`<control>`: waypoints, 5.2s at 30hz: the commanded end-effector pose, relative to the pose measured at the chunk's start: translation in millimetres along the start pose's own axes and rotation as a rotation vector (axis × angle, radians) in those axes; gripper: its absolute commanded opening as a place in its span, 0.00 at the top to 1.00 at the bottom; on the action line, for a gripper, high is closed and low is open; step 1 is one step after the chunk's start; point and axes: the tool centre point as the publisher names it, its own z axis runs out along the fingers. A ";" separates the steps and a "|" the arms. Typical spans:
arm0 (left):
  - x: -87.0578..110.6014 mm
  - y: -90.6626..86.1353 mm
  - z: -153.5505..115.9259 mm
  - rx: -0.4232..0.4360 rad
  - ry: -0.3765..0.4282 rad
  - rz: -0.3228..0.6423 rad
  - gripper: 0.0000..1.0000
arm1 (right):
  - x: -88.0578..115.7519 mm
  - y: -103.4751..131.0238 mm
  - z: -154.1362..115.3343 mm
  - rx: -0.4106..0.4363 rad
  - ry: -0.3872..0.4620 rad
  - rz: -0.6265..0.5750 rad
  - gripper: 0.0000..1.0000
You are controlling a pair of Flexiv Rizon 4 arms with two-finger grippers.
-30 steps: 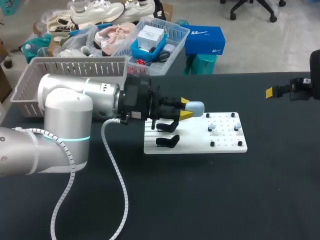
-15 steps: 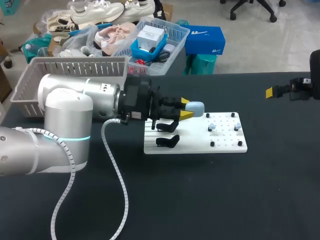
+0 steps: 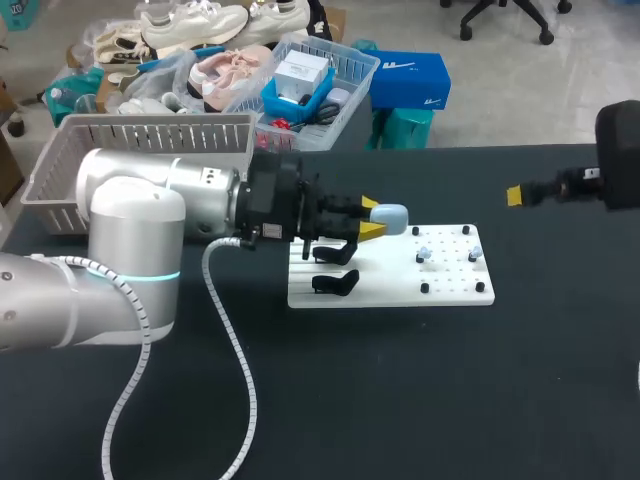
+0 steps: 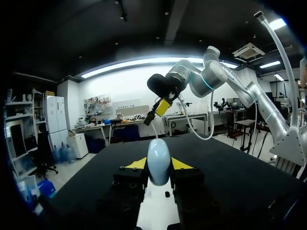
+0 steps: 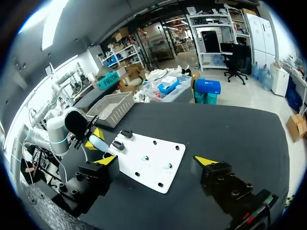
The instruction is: Pick up each earbud case from the left stands, insert the matching earbuds, close the lid, and place the case in the box.
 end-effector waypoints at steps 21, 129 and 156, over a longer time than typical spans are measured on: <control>11.2 3.3 4.4 0.015 -0.021 -0.039 1.00 | 28.4 75.7 13.2 0.102 0.119 -0.184 0.00; 11.2 3.3 4.4 0.015 -0.021 -0.039 1.00 | 1.1 102.2 94.7 0.129 0.207 -0.180 0.00; 11.2 3.3 4.4 0.015 -0.021 -0.039 1.00 | 24.4 99.8 95.0 0.137 0.272 -0.159 0.00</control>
